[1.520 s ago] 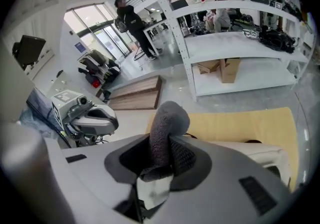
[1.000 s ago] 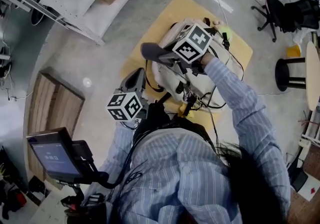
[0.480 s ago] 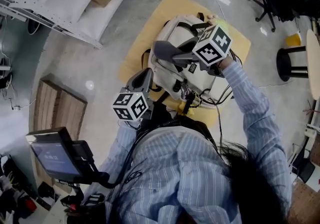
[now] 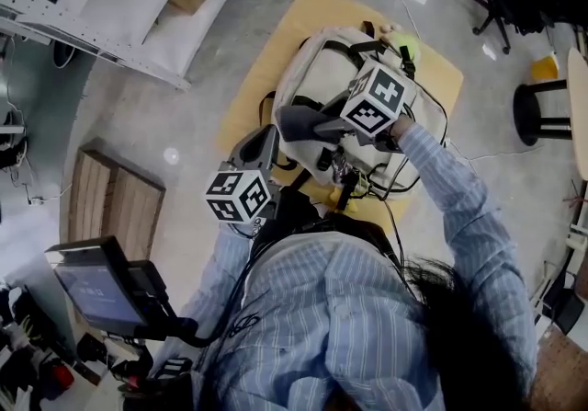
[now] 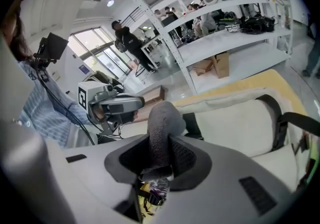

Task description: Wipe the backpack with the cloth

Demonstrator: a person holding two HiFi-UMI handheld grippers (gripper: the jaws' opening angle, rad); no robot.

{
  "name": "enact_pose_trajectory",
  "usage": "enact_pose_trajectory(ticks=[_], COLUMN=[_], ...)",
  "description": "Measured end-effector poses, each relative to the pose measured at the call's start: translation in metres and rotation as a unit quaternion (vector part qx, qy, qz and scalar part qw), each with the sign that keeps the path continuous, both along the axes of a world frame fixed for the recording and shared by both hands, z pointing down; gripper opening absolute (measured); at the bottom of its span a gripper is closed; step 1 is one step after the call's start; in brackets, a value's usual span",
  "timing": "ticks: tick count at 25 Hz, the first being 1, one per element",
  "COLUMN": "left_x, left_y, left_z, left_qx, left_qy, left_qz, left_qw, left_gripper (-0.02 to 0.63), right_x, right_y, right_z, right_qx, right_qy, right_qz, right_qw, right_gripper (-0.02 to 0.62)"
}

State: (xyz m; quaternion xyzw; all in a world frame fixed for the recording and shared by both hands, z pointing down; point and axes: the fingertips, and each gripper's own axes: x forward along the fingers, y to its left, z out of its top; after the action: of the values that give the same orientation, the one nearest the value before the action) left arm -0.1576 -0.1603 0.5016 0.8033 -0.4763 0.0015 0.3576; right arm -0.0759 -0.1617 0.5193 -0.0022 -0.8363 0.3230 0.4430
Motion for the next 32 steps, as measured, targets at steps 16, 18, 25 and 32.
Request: enact_pose_trajectory(ticks=[16, 18, 25, 32], left_x=[0.017, 0.02, 0.036, 0.041], left_y=[0.0, -0.001, -0.001, -0.005], left_z=[0.001, 0.0, -0.003, -0.003], left_qx=[-0.009, -0.008, -0.003, 0.0], left_qy=[-0.004, -0.003, -0.002, -0.003], left_qz=[0.023, 0.026, 0.05, 0.062], left_qw=[0.9997, 0.9996, 0.9988, 0.9981], left_gripper=[0.005, 0.005, 0.005, 0.005], right_x=[0.103, 0.118, 0.143, 0.109], right_y=[-0.18, -0.193, -0.209, -0.142], right_z=[0.004, 0.002, 0.003, -0.03], right_qx=[0.065, 0.067, 0.067, 0.082], right_qy=[0.075, 0.082, 0.078, -0.003], right_qz=[0.183, 0.203, 0.251, 0.231], right_qw=[0.978, 0.973, 0.962, 0.97], right_gripper=[0.106, 0.106, 0.106, 0.106])
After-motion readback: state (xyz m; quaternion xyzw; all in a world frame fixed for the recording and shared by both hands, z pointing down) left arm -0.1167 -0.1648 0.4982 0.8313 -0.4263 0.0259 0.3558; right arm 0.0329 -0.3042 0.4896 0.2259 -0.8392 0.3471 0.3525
